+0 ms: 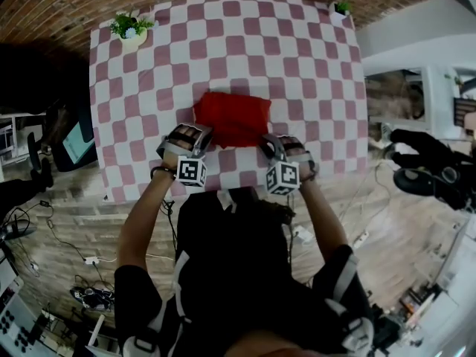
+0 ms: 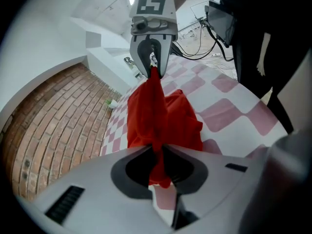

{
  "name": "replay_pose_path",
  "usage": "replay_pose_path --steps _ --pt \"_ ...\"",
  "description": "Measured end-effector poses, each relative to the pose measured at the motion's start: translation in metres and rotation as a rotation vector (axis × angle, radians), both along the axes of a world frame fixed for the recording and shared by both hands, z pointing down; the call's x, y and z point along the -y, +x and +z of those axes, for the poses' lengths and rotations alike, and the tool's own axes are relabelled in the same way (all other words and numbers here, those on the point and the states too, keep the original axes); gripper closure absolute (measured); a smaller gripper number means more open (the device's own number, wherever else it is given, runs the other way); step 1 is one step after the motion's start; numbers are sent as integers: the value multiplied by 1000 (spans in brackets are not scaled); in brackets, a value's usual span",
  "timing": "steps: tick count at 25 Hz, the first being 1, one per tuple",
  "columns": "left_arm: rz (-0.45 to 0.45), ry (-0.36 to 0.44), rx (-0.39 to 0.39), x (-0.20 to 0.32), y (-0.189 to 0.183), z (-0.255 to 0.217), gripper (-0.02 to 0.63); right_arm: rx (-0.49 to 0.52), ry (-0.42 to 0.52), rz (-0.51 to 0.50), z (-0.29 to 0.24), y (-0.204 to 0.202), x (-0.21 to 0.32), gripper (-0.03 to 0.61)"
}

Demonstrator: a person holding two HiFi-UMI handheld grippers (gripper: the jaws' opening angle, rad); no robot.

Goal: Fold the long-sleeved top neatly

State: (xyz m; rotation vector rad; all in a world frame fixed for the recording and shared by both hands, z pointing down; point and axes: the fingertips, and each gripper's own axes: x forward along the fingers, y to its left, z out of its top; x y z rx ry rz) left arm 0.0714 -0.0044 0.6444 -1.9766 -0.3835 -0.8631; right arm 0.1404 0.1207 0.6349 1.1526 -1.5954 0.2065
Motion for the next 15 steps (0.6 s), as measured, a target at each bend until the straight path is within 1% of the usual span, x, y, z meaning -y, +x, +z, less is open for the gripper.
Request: replay_pose_path --steps 5,9,11,15 --pt "45 4 77 -11 -9 23 560 39 -62 15 28 -8 -10 497" --pt "48 -29 138 -15 -13 43 558 61 -106 20 47 -9 -14 497" --pt "55 -29 164 -17 -14 51 558 54 -131 17 56 -10 -15 497" --pt "69 -6 189 -20 -15 60 560 37 -167 14 72 -10 -17 497"
